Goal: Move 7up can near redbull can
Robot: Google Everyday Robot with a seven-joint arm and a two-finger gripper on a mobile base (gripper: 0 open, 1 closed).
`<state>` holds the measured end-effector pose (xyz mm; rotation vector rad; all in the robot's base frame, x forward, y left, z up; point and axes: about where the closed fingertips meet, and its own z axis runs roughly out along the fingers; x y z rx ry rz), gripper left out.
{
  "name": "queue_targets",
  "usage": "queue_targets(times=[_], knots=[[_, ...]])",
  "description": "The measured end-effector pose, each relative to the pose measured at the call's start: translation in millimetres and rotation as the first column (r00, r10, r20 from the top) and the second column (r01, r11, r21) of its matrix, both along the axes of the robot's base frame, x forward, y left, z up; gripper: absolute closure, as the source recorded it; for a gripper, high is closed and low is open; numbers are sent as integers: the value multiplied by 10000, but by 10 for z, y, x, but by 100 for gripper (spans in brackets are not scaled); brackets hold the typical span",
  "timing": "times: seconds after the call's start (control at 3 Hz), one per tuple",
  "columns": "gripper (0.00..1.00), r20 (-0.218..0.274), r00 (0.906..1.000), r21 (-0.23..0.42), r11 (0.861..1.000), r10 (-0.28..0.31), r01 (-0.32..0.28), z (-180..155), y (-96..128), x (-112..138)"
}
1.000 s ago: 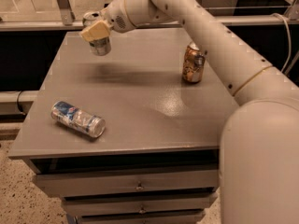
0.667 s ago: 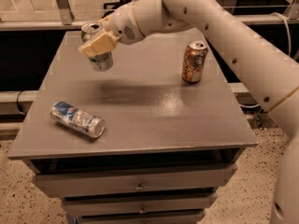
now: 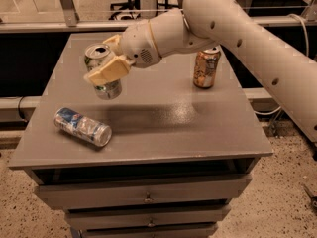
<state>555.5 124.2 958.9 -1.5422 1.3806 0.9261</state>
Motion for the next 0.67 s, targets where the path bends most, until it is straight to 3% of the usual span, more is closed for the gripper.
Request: queue_targets(times=[0.67], knots=[[100, -148, 9966, 145, 9967, 806, -804, -275, 172, -160]])
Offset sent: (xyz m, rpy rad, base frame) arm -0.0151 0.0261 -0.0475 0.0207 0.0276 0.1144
